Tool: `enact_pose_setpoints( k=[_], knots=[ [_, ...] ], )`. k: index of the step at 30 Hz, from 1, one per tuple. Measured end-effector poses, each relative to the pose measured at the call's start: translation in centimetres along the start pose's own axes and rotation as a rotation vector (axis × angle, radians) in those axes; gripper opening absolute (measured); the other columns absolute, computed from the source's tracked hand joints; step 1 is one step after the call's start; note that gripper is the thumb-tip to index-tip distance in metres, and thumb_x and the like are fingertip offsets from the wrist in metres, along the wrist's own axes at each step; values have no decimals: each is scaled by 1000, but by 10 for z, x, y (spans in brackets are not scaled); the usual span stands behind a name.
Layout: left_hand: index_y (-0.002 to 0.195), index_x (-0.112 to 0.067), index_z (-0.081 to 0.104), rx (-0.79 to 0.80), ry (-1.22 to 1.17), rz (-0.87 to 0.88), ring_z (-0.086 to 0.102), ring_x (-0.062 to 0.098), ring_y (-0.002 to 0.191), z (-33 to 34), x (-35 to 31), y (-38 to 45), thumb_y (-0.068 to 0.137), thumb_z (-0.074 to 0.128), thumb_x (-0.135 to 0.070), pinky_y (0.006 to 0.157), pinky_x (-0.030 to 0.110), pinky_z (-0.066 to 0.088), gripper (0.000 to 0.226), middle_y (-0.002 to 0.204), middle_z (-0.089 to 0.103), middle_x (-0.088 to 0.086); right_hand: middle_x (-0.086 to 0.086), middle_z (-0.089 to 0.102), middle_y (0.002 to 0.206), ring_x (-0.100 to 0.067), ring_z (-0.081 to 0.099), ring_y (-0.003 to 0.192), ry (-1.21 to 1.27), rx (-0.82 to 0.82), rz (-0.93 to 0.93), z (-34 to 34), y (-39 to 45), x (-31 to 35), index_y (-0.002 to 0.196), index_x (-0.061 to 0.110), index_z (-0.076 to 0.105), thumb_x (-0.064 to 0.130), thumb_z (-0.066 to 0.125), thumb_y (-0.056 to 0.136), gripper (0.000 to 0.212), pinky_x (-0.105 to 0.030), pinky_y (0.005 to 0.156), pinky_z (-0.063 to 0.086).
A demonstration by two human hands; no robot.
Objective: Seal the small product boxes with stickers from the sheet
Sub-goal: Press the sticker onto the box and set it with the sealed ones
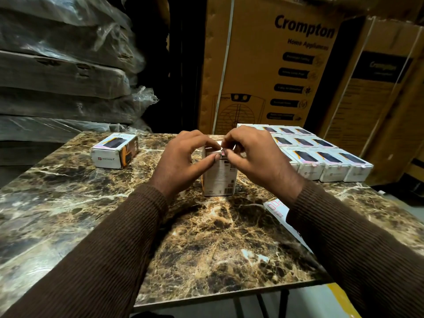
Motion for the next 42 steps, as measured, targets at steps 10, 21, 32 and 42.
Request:
enact_pose_setpoints(
  k=[10, 21, 32, 42],
  knots=[
    [126, -18, 66, 3, 8, -40, 63, 9, 110, 0, -1, 0, 94, 77, -34, 93, 32, 53, 37, 117, 70, -8, 4, 62, 100, -17, 57, 95, -56, 13, 11, 4, -4, 0, 106, 17, 70, 16, 70, 95, 11, -34, 80, 50],
    [130, -15, 54, -17, -47, -84, 64, 3, 110, -4, 1, 0, 89, 83, -31, 96, 13, 47, 53, 115, 70, -9, 4, 60, 101, -10, 54, 88, 22, -72, 11, -2, -12, 0, 122, 17, 60, 10, 71, 93, 32, -19, 74, 42],
    [128, -15, 54, -36, -48, -75, 61, -9, 108, -5, -2, 1, 87, 81, -34, 94, 8, 45, 53, 112, 66, -13, 7, 65, 95, -7, 62, 88, 194, -144, 27, -2, -16, -14, 99, 14, 76, 16, 74, 95, 5, -20, 74, 51],
    [129, -13, 54, -34, -36, -85, 64, 3, 108, -5, -4, 0, 88, 83, -27, 96, 20, 51, 52, 115, 69, -7, 5, 69, 99, -11, 66, 93, 388, -166, 119, 4, -20, -28, 98, 16, 80, 10, 73, 91, 12, -28, 76, 57]
  ],
)
Point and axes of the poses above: each hand's wrist, its own y-axis towards the middle knuckle, its own z-axis out of the palm, x = y × z, the point moved 9 cm from there along y, towards the middle knuckle
